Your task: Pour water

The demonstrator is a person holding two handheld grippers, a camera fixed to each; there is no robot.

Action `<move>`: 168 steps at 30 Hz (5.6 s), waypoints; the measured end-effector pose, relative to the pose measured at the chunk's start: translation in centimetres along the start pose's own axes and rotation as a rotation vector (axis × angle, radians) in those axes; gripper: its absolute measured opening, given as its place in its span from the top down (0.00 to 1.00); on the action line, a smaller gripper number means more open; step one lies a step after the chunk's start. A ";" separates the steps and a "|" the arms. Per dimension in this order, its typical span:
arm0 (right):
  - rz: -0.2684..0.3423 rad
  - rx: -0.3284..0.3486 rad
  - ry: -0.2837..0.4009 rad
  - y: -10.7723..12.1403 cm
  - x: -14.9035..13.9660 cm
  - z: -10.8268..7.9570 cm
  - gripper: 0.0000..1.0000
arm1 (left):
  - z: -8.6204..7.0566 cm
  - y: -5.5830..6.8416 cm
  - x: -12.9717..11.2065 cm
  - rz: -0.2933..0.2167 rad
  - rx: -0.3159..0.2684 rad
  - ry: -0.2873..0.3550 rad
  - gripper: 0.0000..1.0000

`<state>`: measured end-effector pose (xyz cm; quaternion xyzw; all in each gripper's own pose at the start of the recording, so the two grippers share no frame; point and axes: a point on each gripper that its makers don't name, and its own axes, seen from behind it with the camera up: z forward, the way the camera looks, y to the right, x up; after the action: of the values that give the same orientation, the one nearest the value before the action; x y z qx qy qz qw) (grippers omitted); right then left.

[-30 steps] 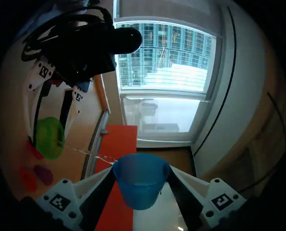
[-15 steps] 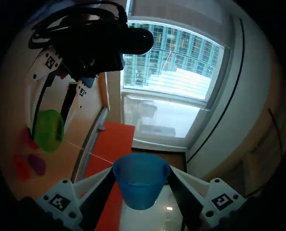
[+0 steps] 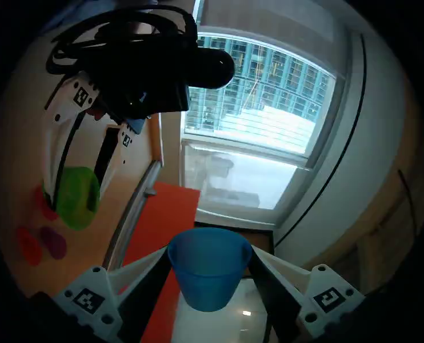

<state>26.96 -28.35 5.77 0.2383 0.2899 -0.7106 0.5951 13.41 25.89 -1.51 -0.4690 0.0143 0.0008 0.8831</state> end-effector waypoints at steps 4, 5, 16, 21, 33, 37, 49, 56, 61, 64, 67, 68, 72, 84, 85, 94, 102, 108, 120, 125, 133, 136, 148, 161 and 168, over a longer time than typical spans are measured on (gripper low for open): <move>0.013 -0.001 -0.002 0.0 -0.2 0.0 0.09 | 0.0 0.1 0.1 0.000 -0.001 0.001 0.12; 0.018 -0.001 -0.003 0.0 -0.2 0.0 0.09 | 0.0 0.1 0.1 0.000 -0.001 0.001 0.12; 0.189 0.008 -0.003 -0.2 -1.4 -0.1 0.09 | -0.2 0.1 0.2 0.013 -0.001 0.000 0.12; 0.301 0.008 -0.003 -0.4 -1.9 -0.5 0.09 | -0.2 0.2 0.4 0.013 -0.001 0.003 0.12; 0.678 0.019 0.025 -0.8 -1.2 -1.7 0.09 | -0.2 0.0 0.9 0.030 0.008 0.006 0.12; 0.781 0.029 0.034 -1.3 -1.0 -2.0 0.09 | -0.1 0.0 1.0 0.038 0.009 0.005 0.12; 1.124 0.049 0.066 -1.7 0.3 -3.1 0.09 | -0.1 -0.2 1.4 0.054 0.017 0.004 0.12; 1.339 0.063 0.081 -1.3 0.6 -3.6 0.09 | -0.2 -0.3 1.6 0.057 0.023 0.004 0.12; 1.458 0.086 0.083 -1.5 0.8 -3.7 0.09 | -0.2 -0.3 1.7 0.060 0.027 0.006 0.12; 1.522 0.096 0.085 -1.5 0.9 -3.7 0.09 | -0.3 -0.3 1.8 0.062 0.028 0.006 0.12; 1.580 0.107 0.083 -1.7 0.9 -3.8 0.09 | -0.3 -0.4 1.9 0.065 0.030 0.005 0.12; 1.599 0.111 0.081 -1.8 0.9 -3.9 0.09 | -0.3 -0.4 1.9 0.066 0.031 0.005 0.12; 1.668 0.126 0.083 -1.8 0.8 -3.9 0.09 | -0.3 -0.6 2.0 0.069 0.037 0.005 0.12; 1.667 0.110 0.072 -1.7 -0.1 -4.4 0.09 | -0.7 -1.3 2.1 0.072 0.053 0.000 0.12; 1.665 0.108 0.069 -1.8 -0.1 -4.5 0.09 | -0.8 -1.3 2.0 0.071 0.054 0.000 0.12; 1.654 0.095 0.046 -2.2 -1.0 -5.2 0.09 | -1.6 -2.2 1.8 0.075 0.072 -0.010 0.12; 1.645 0.086 0.025 -2.8 -2.0 -6.3 0.09 | -2.5 -3.3 1.8 0.078 0.098 -0.018 0.12; 1.622 0.080 0.005 -3.4 -2.8 -7.4 0.09 | -3.3 -4.0 1.5 0.085 0.114 -0.032 0.12; 1.581 0.076 -0.004 -4.1 -2.9 -8.9 0.09 | -3.9 -4.4 1.2 0.077 0.123 -0.048 0.12; 1.581 0.086 0.002 -4.3 -2.6 -8.8 0.08 | -3.9 -4.3 1.3 0.069 0.119 -0.048 0.12; 1.597 0.104 0.003 -5.3 -2.2 -8.8 0.08 | -4.1 -4.4 1.1 0.063 0.118 -0.059 0.12; 1.603 0.120 -0.004 -6.2 -2.0 -8.8 0.08 | -4.2 -4.4 0.7 0.061 0.113 -0.069 0.12; 1.614 0.203 -0.024 -10.2 -0.9 -9.3 0.08 | -4.4 -4.7 -2.1 0.073 0.107 -0.153 0.12; 1.612 0.279 -0.049 -14.7 0.2 -9.9 0.08 | -4.9 -4.9 -5.9 0.075 0.097 -0.268 0.12; 1.599 0.329 -0.074 -17.6 0.7 -10.1 0.08 | -4.7 -4.8 -8.3 0.071 0.082 -0.338 0.12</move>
<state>9.50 -19.64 0.31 0.4338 -0.0953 -0.1123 0.8889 5.03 19.40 0.06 -0.4249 -0.1176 0.1104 0.8908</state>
